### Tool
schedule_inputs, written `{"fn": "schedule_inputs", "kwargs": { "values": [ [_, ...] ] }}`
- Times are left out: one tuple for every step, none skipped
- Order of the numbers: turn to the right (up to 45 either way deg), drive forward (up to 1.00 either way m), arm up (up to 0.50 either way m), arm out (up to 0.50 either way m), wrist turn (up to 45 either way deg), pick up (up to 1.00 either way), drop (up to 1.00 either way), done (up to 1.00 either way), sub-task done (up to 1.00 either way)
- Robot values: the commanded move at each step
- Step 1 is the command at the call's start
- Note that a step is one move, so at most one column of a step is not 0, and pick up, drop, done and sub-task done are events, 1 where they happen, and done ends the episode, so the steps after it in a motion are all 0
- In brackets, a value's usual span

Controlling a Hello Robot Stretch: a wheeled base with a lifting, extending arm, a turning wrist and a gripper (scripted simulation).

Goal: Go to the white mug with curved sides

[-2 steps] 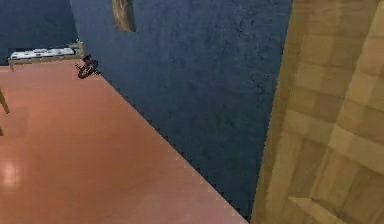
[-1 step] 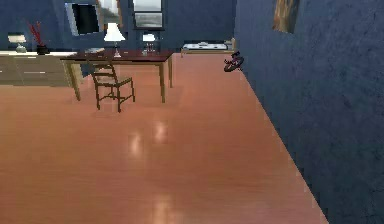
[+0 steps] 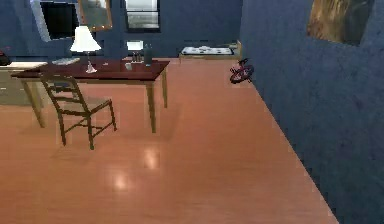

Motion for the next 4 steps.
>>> {"fn": "schedule_inputs", "kwargs": {
  "values": [
    [0.0,1.00,0.00,0.00,0.0,0.00,0.00,0.00,0.00],
    [-3.0,0.00,0.00,0.00,0.0,0.00,0.00,0.00,0.00],
    [0.0,1.00,0.00,0.00,0.0,0.00,0.00,0.00,0.00],
    [-3.0,0.00,0.00,0.00,0.0,0.00,0.00,0.00,0.00]
  ]
}}
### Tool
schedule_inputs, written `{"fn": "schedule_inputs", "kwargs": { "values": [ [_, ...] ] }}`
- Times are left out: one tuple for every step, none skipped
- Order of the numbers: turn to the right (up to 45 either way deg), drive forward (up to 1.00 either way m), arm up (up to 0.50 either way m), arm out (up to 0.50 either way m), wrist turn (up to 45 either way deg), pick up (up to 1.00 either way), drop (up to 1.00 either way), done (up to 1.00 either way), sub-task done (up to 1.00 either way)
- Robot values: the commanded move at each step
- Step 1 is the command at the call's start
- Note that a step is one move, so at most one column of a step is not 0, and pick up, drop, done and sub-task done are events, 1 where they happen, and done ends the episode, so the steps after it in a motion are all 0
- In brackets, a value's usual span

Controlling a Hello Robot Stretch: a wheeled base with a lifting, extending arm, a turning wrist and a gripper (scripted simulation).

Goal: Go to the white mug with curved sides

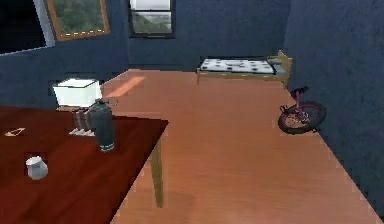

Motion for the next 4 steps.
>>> {"fn": "schedule_inputs", "kwargs": {
  "values": [
    [45.0,0.00,0.00,0.00,0.0,0.00,0.00,0.00,0.00],
    [45.0,0.00,0.00,0.00,0.0,0.00,0.00,0.00,0.00],
    [45.0,0.00,0.00,0.00,0.0,0.00,0.00,0.00,0.00],
    [24.0,0.00,0.00,0.00,0.0,0.00,0.00,0.00,0.00]
  ]
}}
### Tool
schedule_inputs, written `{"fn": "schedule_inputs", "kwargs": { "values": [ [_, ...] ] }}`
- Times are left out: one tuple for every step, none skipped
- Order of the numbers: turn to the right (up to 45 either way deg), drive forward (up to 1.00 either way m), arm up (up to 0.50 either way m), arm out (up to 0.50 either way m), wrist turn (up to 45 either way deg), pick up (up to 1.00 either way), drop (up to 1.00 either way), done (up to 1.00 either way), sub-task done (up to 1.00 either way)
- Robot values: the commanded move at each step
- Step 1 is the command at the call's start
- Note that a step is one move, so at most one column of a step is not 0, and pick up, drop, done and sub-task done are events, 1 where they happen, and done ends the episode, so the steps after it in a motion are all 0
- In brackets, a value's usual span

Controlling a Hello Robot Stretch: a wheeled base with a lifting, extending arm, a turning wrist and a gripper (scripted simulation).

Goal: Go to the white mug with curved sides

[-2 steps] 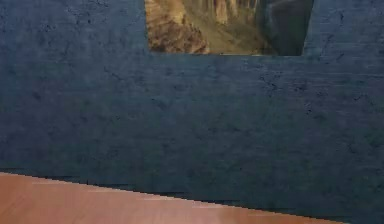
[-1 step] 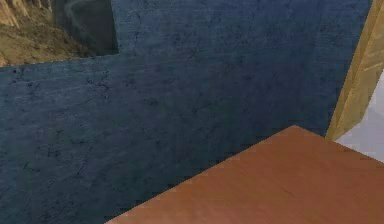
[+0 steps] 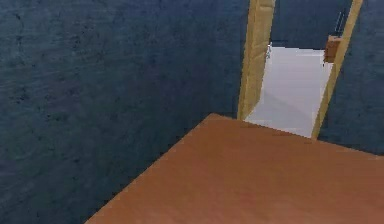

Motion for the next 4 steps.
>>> {"fn": "schedule_inputs", "kwargs": {
  "values": [
    [0.0,0.10,0.00,0.00,0.0,0.00,0.00,0.00,0.00],
    [-45.0,0.00,0.00,0.00,0.0,0.00,0.00,0.00,0.00],
    [-42.0,0.00,0.00,0.00,0.0,0.00,0.00,0.00,0.00],
    [0.0,0.45,0.00,0.00,0.0,0.00,0.00,0.00,0.00]
  ]
}}
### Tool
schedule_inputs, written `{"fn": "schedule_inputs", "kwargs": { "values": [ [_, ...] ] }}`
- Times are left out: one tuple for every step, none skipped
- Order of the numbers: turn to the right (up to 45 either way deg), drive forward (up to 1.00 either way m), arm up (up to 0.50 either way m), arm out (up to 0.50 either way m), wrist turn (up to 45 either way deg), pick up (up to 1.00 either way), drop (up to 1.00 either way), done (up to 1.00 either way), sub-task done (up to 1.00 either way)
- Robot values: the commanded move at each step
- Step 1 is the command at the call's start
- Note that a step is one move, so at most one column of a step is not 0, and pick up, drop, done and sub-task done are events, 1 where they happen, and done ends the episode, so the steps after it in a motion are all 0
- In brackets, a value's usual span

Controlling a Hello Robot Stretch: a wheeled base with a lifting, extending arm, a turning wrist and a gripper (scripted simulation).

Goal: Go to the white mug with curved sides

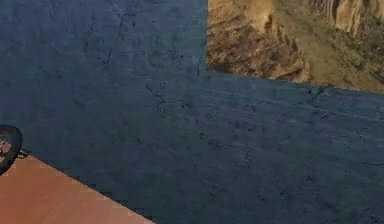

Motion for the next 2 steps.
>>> {"fn": "schedule_inputs", "kwargs": {
  "values": [
    [-45.0,0.00,0.00,0.00,0.0,0.00,0.00,0.00,0.00],
    [-45.0,0.00,0.00,0.00,0.0,0.00,0.00,0.00,0.00]
  ]
}}
